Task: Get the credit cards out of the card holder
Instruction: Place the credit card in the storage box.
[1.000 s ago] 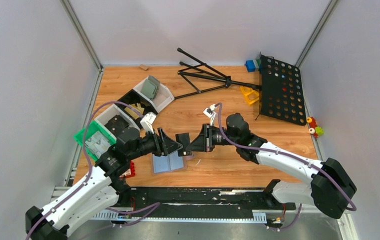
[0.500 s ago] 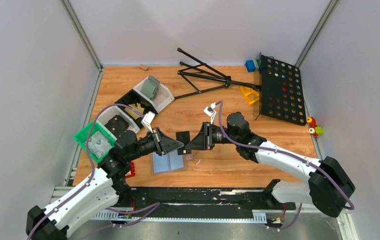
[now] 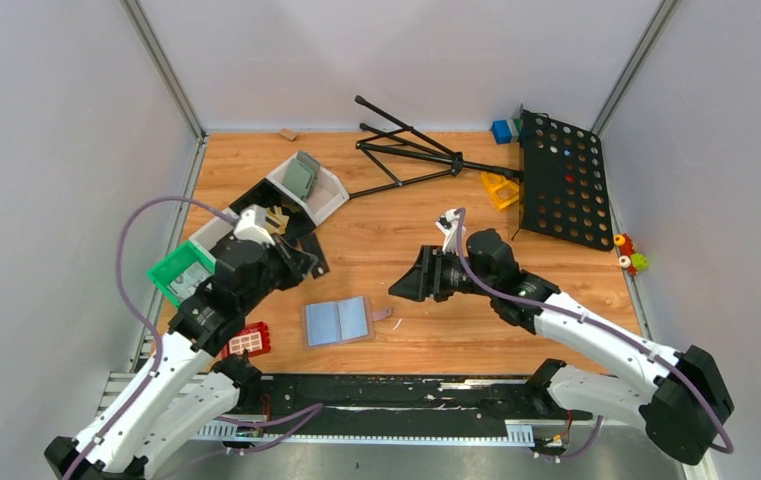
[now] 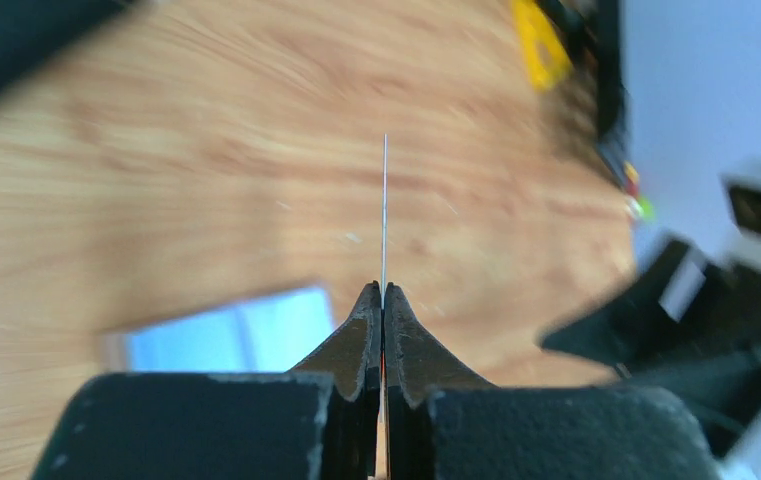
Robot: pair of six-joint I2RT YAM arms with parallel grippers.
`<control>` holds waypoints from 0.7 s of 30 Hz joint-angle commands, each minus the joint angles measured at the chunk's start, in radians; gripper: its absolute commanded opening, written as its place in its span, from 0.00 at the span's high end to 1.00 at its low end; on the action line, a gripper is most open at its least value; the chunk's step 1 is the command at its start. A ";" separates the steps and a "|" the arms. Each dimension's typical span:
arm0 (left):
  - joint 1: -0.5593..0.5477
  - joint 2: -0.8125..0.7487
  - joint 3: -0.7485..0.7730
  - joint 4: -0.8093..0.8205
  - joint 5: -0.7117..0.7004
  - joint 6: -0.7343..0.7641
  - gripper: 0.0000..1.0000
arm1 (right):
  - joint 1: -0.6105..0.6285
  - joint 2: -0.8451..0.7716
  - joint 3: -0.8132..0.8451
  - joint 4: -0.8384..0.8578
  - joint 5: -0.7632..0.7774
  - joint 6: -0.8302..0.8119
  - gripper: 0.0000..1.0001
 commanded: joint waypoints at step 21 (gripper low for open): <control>0.838 0.521 0.068 0.228 0.205 0.285 1.00 | -0.002 -0.241 -0.025 -0.246 0.158 -0.105 0.43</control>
